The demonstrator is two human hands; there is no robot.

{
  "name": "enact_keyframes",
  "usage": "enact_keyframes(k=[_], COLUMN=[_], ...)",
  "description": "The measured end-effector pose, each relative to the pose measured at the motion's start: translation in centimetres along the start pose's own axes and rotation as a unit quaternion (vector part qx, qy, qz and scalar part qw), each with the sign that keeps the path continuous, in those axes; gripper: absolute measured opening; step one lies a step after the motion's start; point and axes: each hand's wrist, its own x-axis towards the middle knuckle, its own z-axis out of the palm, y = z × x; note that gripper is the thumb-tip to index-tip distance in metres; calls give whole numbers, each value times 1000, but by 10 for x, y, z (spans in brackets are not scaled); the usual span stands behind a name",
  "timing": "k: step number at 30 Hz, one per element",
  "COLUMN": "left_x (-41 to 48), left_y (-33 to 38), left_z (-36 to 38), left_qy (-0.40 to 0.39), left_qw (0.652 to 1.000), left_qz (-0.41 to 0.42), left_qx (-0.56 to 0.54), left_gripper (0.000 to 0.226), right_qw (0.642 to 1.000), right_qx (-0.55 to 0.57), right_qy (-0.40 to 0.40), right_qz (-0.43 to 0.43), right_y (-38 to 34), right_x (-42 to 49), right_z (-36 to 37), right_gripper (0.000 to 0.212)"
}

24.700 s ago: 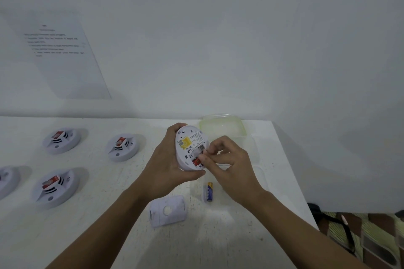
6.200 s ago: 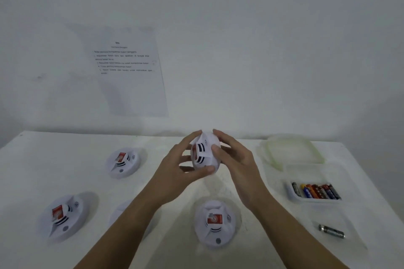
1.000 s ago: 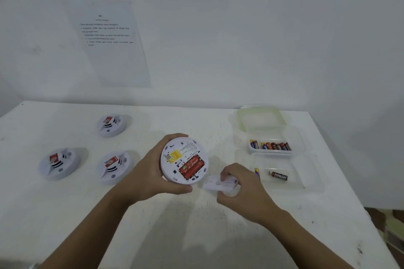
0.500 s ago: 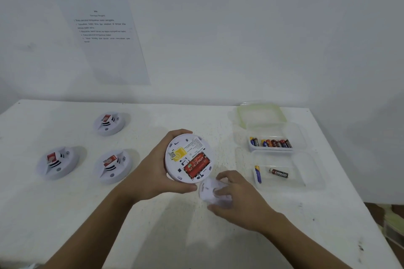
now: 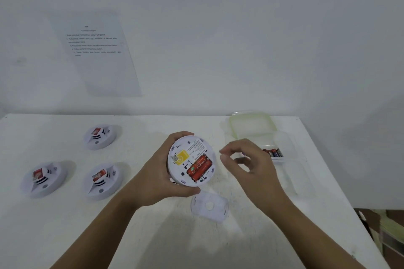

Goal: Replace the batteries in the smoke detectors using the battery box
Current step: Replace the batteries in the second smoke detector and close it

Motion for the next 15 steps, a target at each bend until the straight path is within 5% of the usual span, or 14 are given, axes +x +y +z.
enact_keyframes(k=[15], left_x=[20], left_y=[8], left_z=[30], left_qy=[25], left_qw=[1000], left_qz=[2], left_qx=[-13], left_gripper=[90], right_qw=[988], right_qx=[-139], right_qy=[-17], right_qz=[-61], right_y=[6], right_x=[4], right_z=[-5], right_gripper=[34])
